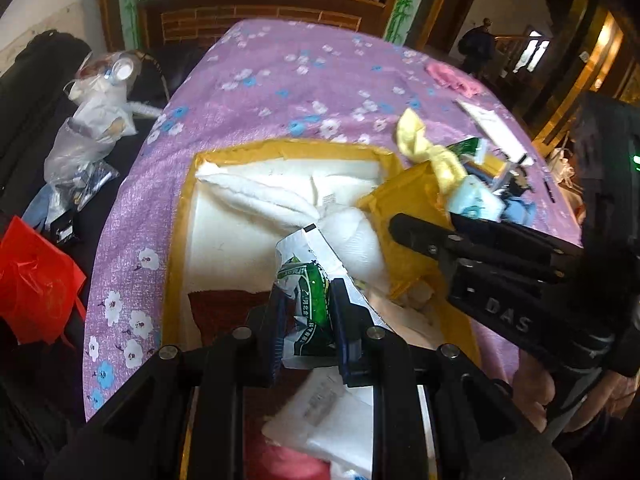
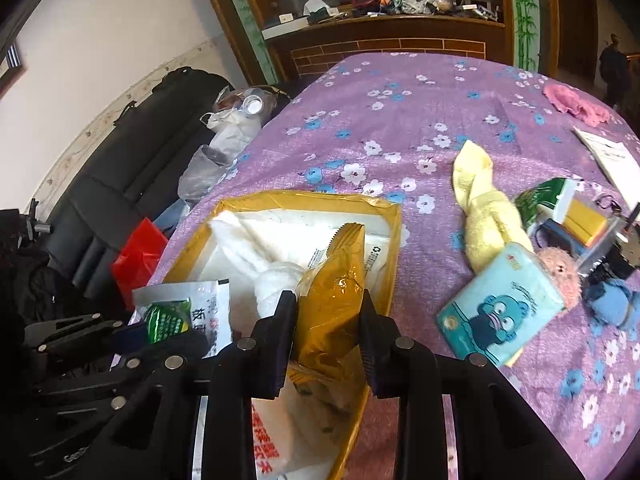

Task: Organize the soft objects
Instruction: 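Carry both packets over the white box and open both grippers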

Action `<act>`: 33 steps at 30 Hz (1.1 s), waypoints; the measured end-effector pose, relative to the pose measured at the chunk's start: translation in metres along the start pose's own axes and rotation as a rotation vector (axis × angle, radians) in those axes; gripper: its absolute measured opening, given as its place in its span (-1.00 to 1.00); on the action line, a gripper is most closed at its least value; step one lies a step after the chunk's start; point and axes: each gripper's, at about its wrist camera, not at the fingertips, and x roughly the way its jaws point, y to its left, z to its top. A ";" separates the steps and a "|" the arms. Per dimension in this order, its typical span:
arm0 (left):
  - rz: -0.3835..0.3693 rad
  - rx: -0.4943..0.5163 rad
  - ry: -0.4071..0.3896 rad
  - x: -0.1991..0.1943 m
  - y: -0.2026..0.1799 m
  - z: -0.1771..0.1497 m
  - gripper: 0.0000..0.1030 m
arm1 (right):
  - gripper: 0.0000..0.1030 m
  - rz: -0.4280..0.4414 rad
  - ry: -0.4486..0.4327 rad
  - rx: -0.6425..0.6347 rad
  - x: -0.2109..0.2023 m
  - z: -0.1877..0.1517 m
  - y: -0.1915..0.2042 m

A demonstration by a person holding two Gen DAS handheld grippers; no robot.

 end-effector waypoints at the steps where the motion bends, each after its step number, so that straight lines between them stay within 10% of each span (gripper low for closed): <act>1: 0.010 -0.004 0.005 0.003 0.001 0.000 -0.64 | -0.43 0.003 0.000 0.003 0.004 0.001 -0.001; 16: 0.033 -0.046 0.003 0.022 0.010 0.008 -0.61 | -0.42 0.084 -0.002 0.026 0.013 0.010 -0.027; 21: 0.103 -0.045 -0.015 0.017 0.009 0.004 0.03 | -0.17 0.096 -0.005 0.021 0.016 0.012 -0.026; 24: 0.134 -0.023 -0.059 0.005 -0.004 -0.001 0.42 | 0.36 0.079 -0.062 0.023 -0.007 0.007 -0.026; 33: 0.198 0.013 -0.095 -0.020 -0.048 -0.025 0.42 | 0.48 0.002 -0.101 0.015 -0.067 -0.040 -0.051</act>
